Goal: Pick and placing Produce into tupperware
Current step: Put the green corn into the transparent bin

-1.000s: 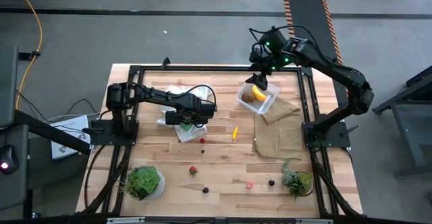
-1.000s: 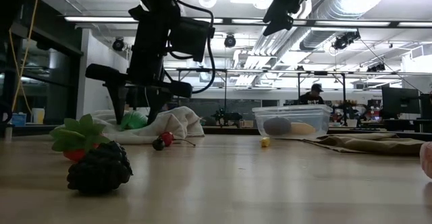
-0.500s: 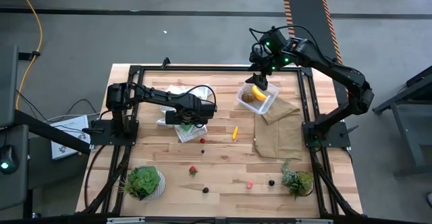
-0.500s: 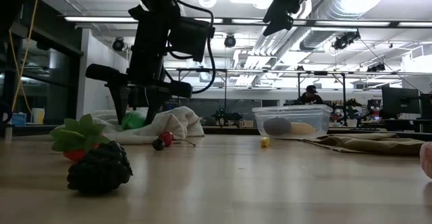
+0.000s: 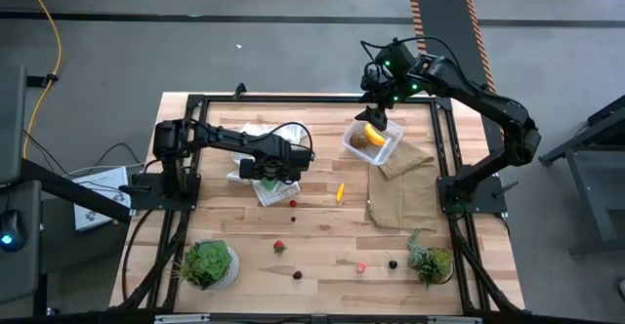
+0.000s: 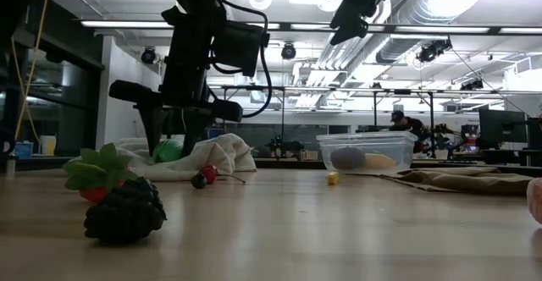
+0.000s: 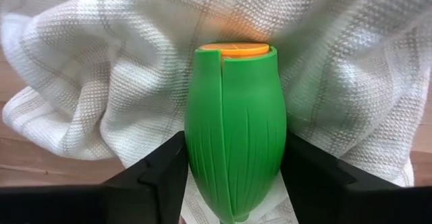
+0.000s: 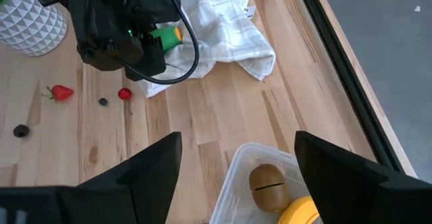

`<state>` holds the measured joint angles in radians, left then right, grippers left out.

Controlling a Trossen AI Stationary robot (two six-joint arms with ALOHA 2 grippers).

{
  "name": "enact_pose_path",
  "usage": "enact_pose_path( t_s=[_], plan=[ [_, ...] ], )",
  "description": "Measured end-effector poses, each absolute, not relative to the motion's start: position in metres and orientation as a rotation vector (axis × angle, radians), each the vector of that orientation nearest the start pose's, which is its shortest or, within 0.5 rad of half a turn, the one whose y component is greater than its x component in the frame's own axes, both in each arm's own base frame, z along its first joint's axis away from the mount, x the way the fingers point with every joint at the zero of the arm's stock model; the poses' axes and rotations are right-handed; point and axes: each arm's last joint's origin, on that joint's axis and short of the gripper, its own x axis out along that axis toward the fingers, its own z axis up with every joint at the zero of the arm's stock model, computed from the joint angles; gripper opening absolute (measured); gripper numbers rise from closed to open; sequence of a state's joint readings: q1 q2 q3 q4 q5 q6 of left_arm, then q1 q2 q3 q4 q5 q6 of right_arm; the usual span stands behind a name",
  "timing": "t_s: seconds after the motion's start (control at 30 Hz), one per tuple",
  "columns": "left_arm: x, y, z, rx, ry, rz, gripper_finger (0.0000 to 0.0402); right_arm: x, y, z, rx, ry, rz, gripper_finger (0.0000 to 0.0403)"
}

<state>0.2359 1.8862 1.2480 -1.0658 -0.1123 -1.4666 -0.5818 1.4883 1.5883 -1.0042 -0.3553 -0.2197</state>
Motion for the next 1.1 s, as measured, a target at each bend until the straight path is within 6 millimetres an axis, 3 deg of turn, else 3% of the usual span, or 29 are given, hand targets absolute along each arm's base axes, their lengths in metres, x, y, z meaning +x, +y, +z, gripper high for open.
enact_pose_path(
  t_s=[0.13,0.4,0.67,1.1],
  plan=[
    [0.3120,0.0783,0.1610,-1.159,1.191,1.451,0.0211,0.2517,-0.1536,0.3762,0.204,0.822,-0.121,0.0279],
    [0.3120,0.0782,0.1610,-1.154,1.195,1.445,0.0185,0.2518,-0.1535,0.3761,0.204,0.822,-0.121,0.0279],
    [0.3122,0.0780,0.1610,-1.161,1.199,1.441,0.0202,0.2518,-0.1535,0.3761,0.204,0.822,-0.121,0.0279],
    [0.3122,0.0780,0.1610,-1.162,1.199,1.441,0.0188,0.2518,-0.1536,0.3761,0.204,0.822,-0.121,0.0279]
  ],
)
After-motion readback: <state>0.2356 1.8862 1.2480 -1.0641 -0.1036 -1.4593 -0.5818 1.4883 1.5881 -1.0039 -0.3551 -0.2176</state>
